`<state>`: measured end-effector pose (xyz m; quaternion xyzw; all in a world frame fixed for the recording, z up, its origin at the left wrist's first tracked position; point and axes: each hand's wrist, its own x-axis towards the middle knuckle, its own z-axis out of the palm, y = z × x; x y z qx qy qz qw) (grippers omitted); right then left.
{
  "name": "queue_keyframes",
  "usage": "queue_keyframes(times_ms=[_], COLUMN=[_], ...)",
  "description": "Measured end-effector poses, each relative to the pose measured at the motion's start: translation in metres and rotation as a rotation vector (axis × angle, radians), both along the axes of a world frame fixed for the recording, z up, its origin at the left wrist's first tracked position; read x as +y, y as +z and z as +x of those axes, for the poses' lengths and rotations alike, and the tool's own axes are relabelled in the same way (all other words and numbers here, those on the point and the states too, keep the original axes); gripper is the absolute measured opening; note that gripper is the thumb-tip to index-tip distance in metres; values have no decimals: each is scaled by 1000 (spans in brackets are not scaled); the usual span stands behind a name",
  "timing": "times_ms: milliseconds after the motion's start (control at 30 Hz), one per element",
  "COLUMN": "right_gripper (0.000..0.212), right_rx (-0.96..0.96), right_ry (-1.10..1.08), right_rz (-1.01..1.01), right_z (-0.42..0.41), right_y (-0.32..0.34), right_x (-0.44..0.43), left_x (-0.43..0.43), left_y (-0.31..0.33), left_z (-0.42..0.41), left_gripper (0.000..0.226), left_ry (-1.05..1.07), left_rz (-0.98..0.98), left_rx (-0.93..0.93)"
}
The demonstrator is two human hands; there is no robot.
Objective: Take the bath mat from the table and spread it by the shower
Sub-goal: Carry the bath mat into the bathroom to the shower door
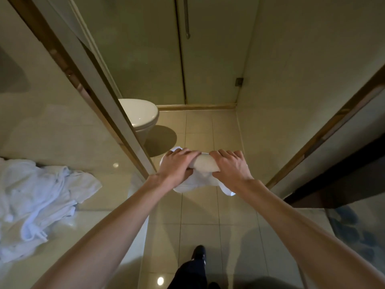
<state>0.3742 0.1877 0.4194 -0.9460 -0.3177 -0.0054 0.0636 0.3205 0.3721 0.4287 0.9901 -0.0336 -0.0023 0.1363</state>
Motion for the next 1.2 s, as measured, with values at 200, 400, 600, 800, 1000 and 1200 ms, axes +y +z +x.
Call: queue_keyframes(times_ms=[200,400,600,800,1000,1200], right_gripper=[48,44,43,45,45,44], right_rx=[0,53,95,73,59,54], right_ry=[-2,-8,22,69,109,126], right_rz=[-27,-40,-21,-6,0,-23], right_z=[54,110,187,259,317,381], right_y=[8,6,2,6,7,0], right_x=[22,27,30,42,65,101], left_x=[22,27,27,37,59,94], left_y=[4,2,-2,6,5,-7], left_z=[54,113,185,250,303,366], left_gripper=[56,53,52,52,51,51], left_ry=[1,-13,18,50,81,89], left_rz=[18,29,69,64,47,43], left_rx=[-31,-8,28,30,55,40])
